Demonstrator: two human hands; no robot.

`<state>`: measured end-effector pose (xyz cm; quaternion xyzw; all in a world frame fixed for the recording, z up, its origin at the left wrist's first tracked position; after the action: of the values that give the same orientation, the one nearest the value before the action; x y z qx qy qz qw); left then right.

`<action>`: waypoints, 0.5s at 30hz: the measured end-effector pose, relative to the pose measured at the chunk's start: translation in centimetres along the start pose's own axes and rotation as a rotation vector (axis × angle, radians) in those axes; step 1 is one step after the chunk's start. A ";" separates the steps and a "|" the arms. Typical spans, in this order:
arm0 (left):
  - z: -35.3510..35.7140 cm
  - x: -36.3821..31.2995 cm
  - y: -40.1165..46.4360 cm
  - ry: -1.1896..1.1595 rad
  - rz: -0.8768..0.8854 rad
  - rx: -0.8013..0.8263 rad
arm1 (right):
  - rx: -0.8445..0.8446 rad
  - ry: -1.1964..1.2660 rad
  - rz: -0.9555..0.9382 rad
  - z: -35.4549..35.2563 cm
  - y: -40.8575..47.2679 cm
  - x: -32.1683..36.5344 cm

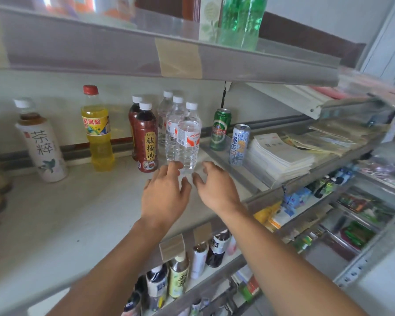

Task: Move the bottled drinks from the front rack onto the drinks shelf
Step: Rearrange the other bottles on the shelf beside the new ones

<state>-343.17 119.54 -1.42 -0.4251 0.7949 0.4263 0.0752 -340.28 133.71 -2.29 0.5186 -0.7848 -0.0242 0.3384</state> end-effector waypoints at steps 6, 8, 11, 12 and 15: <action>-2.7 -2.1 -3.6 -0.027 0.013 0.022 | -0.094 0.031 -0.168 -1.7 -5.5 2.1; -3.5 -2.4 -5.1 -0.034 0.005 0.034 | -0.104 0.040 -0.189 -1.7 -7.4 2.3; -4.5 -2.4 -7.2 -0.030 -0.012 0.054 | -0.148 0.046 -0.204 -2.4 -10.7 2.7; -4.9 -2.5 -7.8 -0.032 -0.009 0.058 | -0.168 0.042 -0.211 -2.8 -11.7 2.9; -6.2 -2.6 -9.1 -0.059 0.021 0.063 | -0.224 0.015 -0.232 -4.1 -14.5 3.4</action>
<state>-333.29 114.00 -1.87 -0.4015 0.8097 0.4142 0.1078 -327.17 125.51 -3.08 0.5649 -0.7095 -0.1465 0.3951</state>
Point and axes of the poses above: each hand's wrist, its own y-axis towards the middle knuckle, its own z-axis out of the palm, x = y × z, the point moved 10 cm from there along y, towards the middle knuckle, and after that the axes turned 4 degrees about -x, right-handed, at the moved point
